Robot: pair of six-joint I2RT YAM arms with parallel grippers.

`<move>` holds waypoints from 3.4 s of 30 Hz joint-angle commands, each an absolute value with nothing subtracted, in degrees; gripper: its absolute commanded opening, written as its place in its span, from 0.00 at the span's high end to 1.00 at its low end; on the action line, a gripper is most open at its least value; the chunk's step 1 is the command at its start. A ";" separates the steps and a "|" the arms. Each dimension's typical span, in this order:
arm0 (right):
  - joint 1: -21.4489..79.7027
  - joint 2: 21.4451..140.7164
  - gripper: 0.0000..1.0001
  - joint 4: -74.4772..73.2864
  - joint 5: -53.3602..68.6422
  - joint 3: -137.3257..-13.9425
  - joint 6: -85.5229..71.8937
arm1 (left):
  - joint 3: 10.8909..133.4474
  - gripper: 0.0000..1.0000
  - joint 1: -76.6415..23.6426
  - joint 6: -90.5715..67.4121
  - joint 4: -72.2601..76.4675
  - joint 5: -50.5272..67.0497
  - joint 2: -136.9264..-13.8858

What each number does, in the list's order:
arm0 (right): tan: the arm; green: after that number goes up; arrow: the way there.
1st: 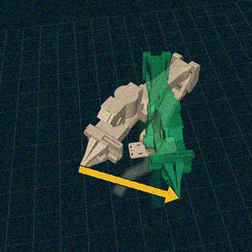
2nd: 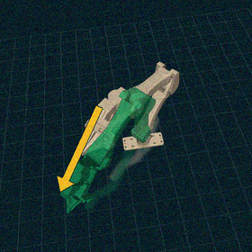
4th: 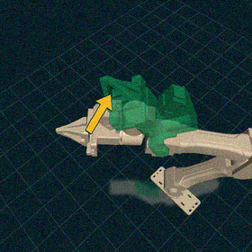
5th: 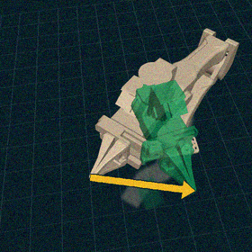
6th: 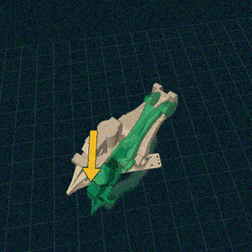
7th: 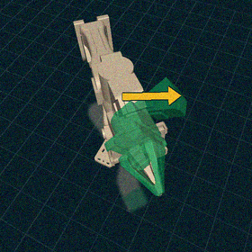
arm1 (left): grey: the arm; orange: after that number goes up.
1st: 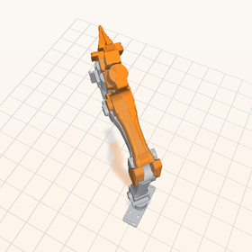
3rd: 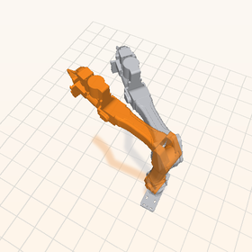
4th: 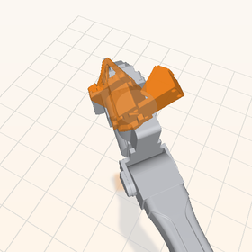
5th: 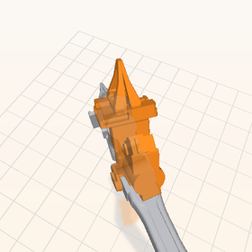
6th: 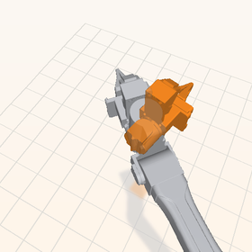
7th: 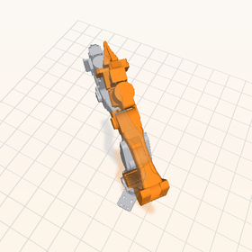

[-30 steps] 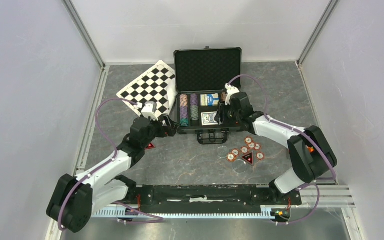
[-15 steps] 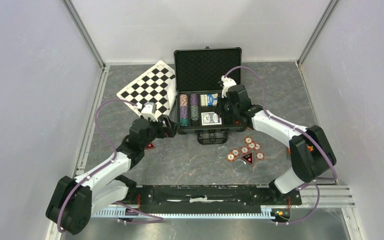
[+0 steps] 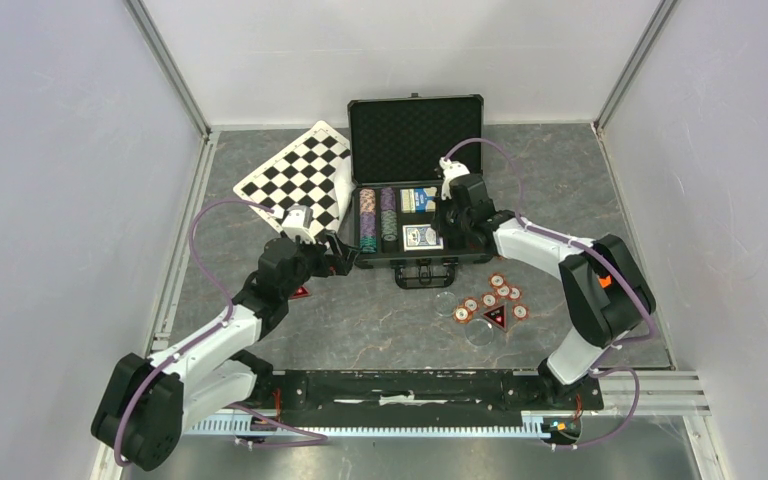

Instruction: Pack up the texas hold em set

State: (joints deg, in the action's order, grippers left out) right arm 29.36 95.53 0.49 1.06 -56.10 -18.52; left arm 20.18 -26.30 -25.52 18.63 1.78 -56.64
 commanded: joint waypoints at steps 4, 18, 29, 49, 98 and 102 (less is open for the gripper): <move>29.43 92.44 1.00 -1.79 1.82 -58.23 -15.61 | 19.21 0.00 -26.00 -23.51 22.89 1.19 -57.29; 26.83 52.75 0.35 -0.69 -0.20 -31.51 -9.67 | 19.65 0.00 -25.91 -30.75 22.61 0.37 -62.84; 26.72 44.24 0.02 -8.16 -3.12 -33.35 -9.07 | 29.80 0.00 -26.08 -32.19 -1.59 -13.98 -59.34; 30.61 38.73 0.02 -18.96 7.37 -27.75 -12.99 | 22.61 0.00 -29.53 -27.32 6.08 -14.09 -52.59; 50.11 80.56 0.28 -17.28 -6.59 -39.73 -10.75 | 18.98 0.00 -29.56 -26.84 12.74 -11.21 -51.19; 49.32 80.66 0.34 -16.35 -5.64 -39.76 -11.12 | 18.98 0.00 -29.55 -26.68 13.00 -10.71 -51.52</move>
State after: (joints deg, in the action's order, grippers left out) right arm 50.11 80.29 -19.03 -6.55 -38.20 -10.04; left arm 18.94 -29.50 -28.25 10.02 -10.76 -51.59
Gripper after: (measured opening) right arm 0.689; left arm 0.993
